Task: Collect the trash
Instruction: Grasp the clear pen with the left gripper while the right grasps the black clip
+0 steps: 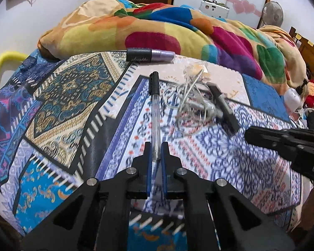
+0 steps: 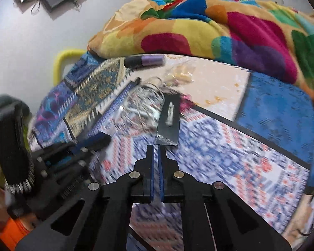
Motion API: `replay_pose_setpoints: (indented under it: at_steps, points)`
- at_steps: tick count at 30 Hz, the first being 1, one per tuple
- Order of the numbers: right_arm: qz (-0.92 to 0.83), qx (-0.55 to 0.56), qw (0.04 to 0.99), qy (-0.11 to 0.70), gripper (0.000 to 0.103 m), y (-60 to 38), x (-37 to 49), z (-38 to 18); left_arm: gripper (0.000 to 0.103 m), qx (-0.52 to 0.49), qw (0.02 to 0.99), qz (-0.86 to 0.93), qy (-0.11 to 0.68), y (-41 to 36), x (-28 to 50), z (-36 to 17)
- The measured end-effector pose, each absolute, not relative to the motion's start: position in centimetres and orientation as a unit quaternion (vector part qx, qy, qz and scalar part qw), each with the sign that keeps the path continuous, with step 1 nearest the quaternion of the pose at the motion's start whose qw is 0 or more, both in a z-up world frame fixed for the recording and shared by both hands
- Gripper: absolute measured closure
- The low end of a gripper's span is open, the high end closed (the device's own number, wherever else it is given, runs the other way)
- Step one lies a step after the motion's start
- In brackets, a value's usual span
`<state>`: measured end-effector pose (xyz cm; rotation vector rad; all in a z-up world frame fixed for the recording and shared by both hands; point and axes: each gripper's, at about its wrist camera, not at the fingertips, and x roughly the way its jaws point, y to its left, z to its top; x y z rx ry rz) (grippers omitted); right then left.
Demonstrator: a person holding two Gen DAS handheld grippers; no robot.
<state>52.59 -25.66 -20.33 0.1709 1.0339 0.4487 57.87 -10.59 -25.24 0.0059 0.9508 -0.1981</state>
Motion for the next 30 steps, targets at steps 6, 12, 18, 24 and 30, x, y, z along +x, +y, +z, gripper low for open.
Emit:
replay_pose_setpoints:
  at_steps: [6,12,18,24,30]
  points:
    - [0.195,0.040,0.841,0.504,0.099,-27.8,50.7,-20.5,0.097,0.013,0.878,-0.098,0.468,-10.0,54.9,-25.2]
    - [0.185,0.055,0.841,0.505,0.073,-28.3,52.5,-20.3,0.096,0.009,0.873,-0.105,0.476,-9.5,53.0,-25.1]
    - [0.167,0.011,0.862,0.479,0.060,-25.2,53.5,-20.5,0.080,0.012,0.872,-0.108,0.477,-9.6,54.0,-25.1]
    - [0.152,-0.040,0.875,0.459,0.061,-22.7,54.8,-21.3,0.080,0.016,0.877,-0.107,0.467,-10.3,55.8,-25.2]
    - [0.159,-0.039,0.873,0.460,0.081,-22.5,55.4,-21.9,0.079,0.030,0.892,-0.086,0.443,-11.3,57.5,-25.5]
